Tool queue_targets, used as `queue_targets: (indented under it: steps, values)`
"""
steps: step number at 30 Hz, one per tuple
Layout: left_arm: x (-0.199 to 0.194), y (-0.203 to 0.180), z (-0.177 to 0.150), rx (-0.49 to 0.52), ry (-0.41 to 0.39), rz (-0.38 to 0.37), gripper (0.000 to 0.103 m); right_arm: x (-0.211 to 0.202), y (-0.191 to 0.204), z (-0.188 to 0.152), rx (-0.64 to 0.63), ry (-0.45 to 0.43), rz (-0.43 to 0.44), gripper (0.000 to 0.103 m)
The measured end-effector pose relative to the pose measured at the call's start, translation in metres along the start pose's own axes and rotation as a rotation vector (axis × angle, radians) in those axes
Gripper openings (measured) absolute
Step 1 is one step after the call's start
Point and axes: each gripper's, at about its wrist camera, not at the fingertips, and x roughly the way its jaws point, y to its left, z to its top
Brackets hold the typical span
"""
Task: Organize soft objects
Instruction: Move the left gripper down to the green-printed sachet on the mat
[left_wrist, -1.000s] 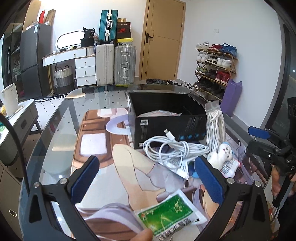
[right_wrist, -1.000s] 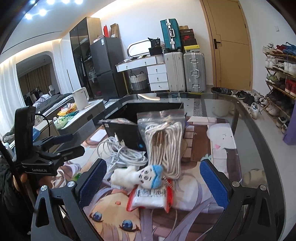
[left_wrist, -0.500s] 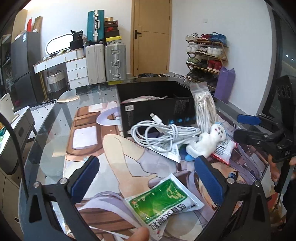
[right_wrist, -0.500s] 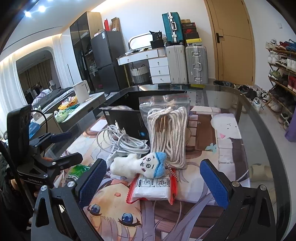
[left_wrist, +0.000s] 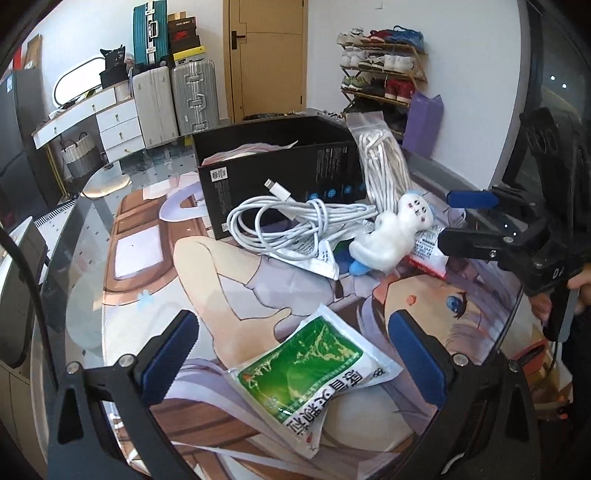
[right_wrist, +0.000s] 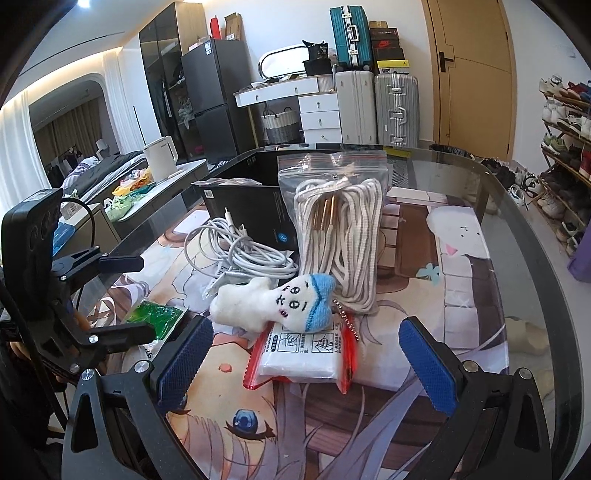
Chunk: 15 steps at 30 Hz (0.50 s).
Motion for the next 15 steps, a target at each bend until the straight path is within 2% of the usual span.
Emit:
queue_targets:
  steps: [4, 8, 15]
  values:
    - [0.0006, 0.0012, -0.0029, 0.016, 0.020, 0.007, 0.103, 0.0017, 0.0027, 0.0000, -0.009, 0.005, 0.006, 0.102]
    - [-0.0022, 0.0070, -0.0043, 0.010, 0.031, -0.017, 0.103, 0.0022, 0.0038, -0.0005, -0.011, 0.007, 0.008, 0.102]
    - [-0.0073, 0.0059, -0.0106, 0.067, 0.048, -0.050, 0.103, 0.0030, 0.0043, -0.0011, -0.014, 0.008, 0.007, 0.102]
